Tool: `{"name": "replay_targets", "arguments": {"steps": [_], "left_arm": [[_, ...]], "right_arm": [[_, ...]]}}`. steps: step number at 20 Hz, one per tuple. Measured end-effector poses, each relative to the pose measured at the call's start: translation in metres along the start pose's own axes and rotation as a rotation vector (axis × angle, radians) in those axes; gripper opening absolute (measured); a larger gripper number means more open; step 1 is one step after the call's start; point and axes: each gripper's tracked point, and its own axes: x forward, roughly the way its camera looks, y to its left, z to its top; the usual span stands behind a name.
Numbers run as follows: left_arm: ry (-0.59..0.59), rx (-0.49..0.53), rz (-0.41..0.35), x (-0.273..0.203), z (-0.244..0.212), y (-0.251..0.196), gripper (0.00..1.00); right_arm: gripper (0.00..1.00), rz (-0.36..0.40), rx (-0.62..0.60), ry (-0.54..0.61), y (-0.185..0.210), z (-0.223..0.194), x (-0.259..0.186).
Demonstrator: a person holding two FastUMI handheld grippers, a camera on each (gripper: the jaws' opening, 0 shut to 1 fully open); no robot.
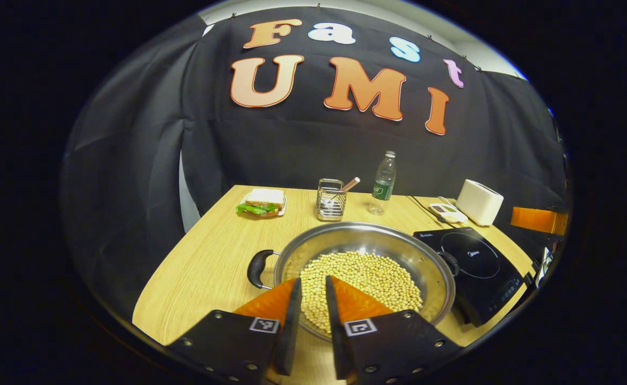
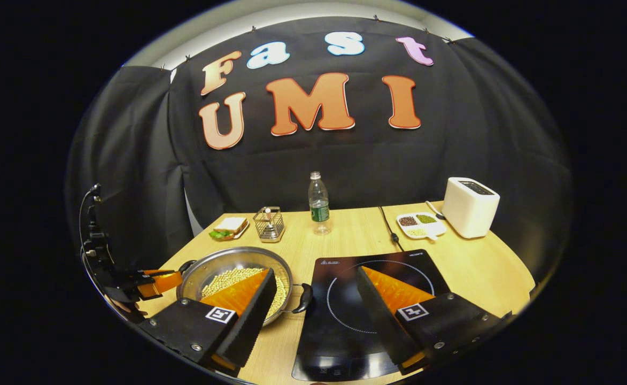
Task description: First push the handle of the pot to place it horizontally, then grasp the pot with both hands and set it on the induction cooktop.
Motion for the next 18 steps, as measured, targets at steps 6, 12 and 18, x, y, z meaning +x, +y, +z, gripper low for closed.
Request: {"name": "replay_targets", "arguments": {"steps": [6, 12, 18], "left_arm": [[-0.024, 0.078, 0.031, 0.028, 0.011, 0.029, 0.87], [0.060, 0.005, 0.014, 0.062, -0.012, 0.048, 0.88], [0.113, -0.006, -0.022, 0.080, -0.025, 0.049, 0.88]], "right_arm": [[0.95, -0.030, -0.029, 0.110, 0.016, -0.033, 0.035], [0.95, -0.066, -0.057, 0.197, 0.019, -0.063, 0.063], [0.95, -0.071, -0.070, 0.263, 0.027, -0.082, 0.080]]}}
